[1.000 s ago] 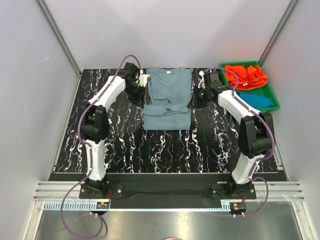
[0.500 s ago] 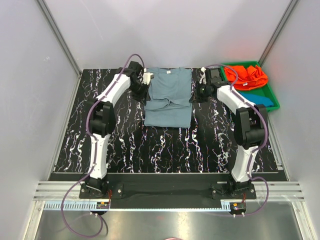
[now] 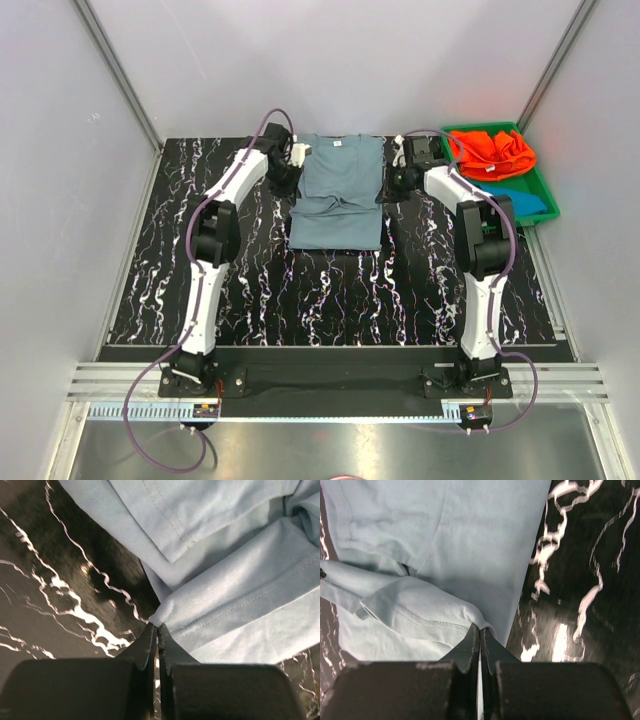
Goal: Fold and stack the t-shirts
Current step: Fold the tshirt
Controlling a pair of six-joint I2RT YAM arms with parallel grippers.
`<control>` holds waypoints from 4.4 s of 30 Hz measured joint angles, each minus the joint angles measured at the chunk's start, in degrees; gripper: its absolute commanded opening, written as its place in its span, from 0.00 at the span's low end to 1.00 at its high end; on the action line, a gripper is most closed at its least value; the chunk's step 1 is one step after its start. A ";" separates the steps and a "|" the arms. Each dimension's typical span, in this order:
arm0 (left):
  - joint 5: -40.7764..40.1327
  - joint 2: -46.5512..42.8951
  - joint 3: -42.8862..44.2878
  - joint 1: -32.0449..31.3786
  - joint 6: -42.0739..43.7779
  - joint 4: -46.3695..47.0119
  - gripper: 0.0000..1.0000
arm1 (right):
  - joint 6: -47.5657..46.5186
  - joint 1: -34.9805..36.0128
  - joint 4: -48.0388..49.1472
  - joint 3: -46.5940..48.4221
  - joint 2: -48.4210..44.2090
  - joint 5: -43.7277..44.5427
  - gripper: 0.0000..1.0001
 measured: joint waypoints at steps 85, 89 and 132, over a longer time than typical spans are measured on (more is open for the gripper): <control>10.93 -6.91 -21.03 -6.08 -10.14 10.99 0.00 | 4.35 5.70 2.14 9.18 12.50 -21.51 0.61; 10.97 -6.93 -21.40 -6.05 -10.14 11.34 0.00 | 3.69 5.70 2.32 16.31 14.82 -19.45 0.62; 10.14 -10.91 -27.82 -7.48 -9.49 12.66 0.00 | -2.71 5.70 -0.35 0.37 5.62 -17.16 0.64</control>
